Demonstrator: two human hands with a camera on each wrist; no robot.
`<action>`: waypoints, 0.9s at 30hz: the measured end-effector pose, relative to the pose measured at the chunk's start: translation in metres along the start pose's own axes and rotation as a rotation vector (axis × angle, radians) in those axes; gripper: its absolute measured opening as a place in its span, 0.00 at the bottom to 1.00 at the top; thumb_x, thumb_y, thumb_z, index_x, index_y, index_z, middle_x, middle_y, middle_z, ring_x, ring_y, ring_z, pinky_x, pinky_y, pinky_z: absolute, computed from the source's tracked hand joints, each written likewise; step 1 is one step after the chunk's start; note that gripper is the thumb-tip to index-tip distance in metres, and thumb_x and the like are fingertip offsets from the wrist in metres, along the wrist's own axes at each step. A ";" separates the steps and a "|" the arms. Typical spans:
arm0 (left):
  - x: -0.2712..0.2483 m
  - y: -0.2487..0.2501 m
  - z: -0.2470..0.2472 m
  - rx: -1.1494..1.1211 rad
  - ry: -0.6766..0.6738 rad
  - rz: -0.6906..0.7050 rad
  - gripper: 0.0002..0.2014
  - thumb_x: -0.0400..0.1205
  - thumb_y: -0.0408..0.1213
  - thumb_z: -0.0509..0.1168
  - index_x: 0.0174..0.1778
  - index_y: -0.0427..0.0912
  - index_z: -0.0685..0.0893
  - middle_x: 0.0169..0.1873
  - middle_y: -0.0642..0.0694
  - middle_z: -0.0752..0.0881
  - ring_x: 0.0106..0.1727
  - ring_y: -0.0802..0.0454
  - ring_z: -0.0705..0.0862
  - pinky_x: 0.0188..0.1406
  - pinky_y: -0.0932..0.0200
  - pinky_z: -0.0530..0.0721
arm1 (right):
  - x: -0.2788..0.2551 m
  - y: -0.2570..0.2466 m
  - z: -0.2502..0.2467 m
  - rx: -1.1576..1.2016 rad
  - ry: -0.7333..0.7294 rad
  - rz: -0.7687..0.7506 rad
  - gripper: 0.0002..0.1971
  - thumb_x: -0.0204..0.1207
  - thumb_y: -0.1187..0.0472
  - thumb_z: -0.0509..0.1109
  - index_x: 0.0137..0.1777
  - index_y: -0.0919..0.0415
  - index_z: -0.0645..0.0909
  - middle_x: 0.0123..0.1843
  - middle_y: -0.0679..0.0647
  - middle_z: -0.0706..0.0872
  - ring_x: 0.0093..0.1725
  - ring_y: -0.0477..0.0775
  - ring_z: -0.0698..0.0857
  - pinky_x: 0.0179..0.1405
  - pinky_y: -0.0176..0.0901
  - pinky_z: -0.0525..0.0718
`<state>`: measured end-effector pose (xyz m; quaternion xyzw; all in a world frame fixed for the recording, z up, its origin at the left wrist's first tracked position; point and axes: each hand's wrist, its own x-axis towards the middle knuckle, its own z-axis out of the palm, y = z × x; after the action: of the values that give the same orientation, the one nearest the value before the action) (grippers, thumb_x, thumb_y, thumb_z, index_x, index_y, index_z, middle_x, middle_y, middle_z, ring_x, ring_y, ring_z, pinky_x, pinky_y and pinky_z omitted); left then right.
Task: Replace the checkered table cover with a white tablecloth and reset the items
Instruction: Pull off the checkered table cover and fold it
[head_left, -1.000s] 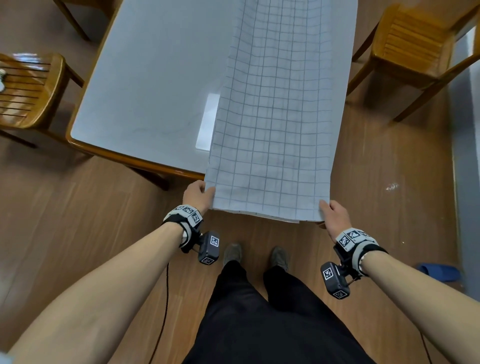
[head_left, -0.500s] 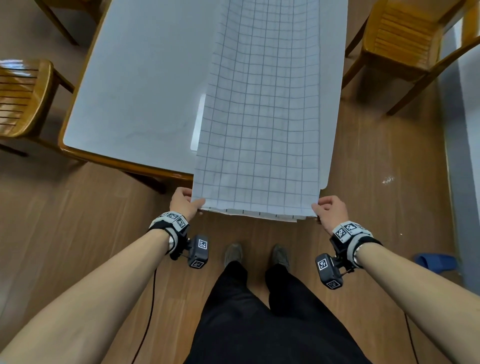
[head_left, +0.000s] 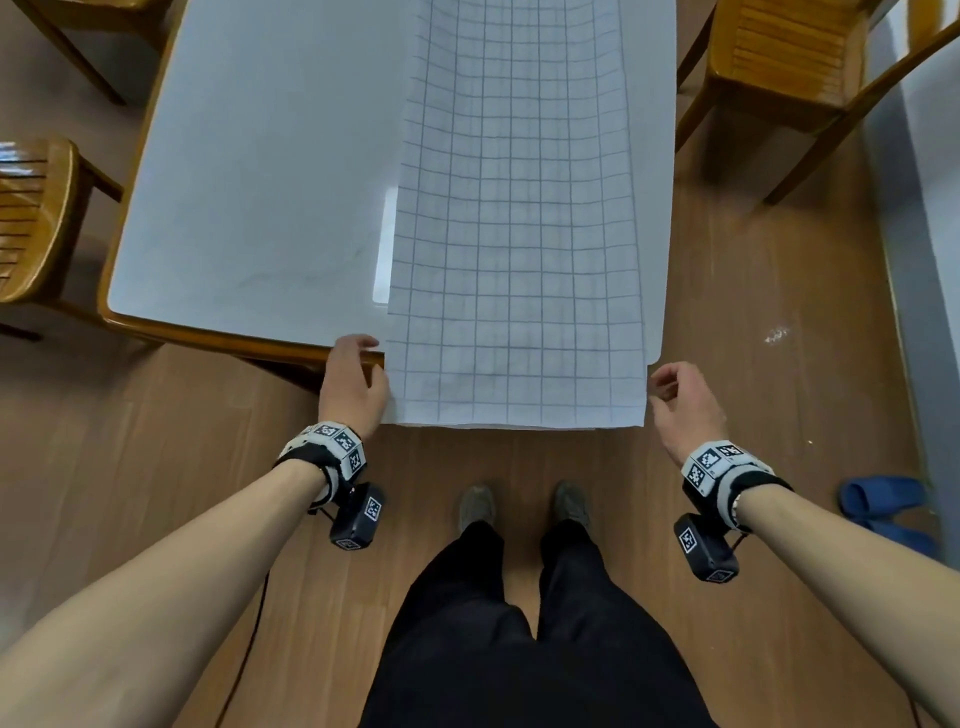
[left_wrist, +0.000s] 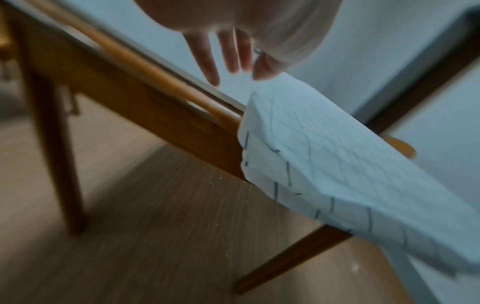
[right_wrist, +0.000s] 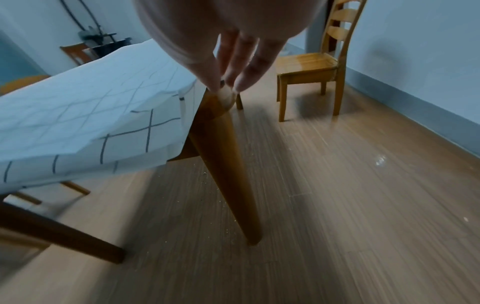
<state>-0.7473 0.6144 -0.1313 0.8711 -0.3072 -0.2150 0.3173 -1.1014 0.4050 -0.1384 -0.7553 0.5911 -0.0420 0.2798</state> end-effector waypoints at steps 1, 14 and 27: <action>0.007 -0.002 -0.001 0.110 0.009 0.143 0.21 0.79 0.25 0.64 0.67 0.44 0.76 0.65 0.46 0.78 0.67 0.49 0.76 0.68 0.53 0.78 | 0.002 0.000 0.001 -0.028 0.015 -0.036 0.15 0.79 0.64 0.72 0.60 0.50 0.74 0.57 0.46 0.80 0.53 0.47 0.82 0.52 0.47 0.82; 0.062 -0.026 0.013 1.018 -0.406 0.807 0.55 0.71 0.13 0.63 0.87 0.51 0.43 0.87 0.44 0.41 0.87 0.43 0.41 0.85 0.44 0.45 | 0.024 0.015 0.026 -0.448 -0.007 -0.426 0.46 0.62 0.79 0.76 0.78 0.47 0.71 0.84 0.57 0.60 0.77 0.62 0.63 0.68 0.57 0.79; 0.074 0.013 -0.024 0.348 -0.530 0.423 0.10 0.82 0.47 0.60 0.51 0.54 0.85 0.56 0.42 0.88 0.55 0.46 0.84 0.54 0.57 0.78 | 0.044 -0.020 -0.025 -0.032 0.067 -0.340 0.12 0.80 0.63 0.73 0.61 0.55 0.88 0.67 0.52 0.84 0.69 0.54 0.74 0.65 0.61 0.81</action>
<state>-0.6857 0.5662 -0.1189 0.7435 -0.5837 -0.3069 0.1115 -1.0806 0.3582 -0.1198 -0.8470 0.4643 -0.1047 0.2367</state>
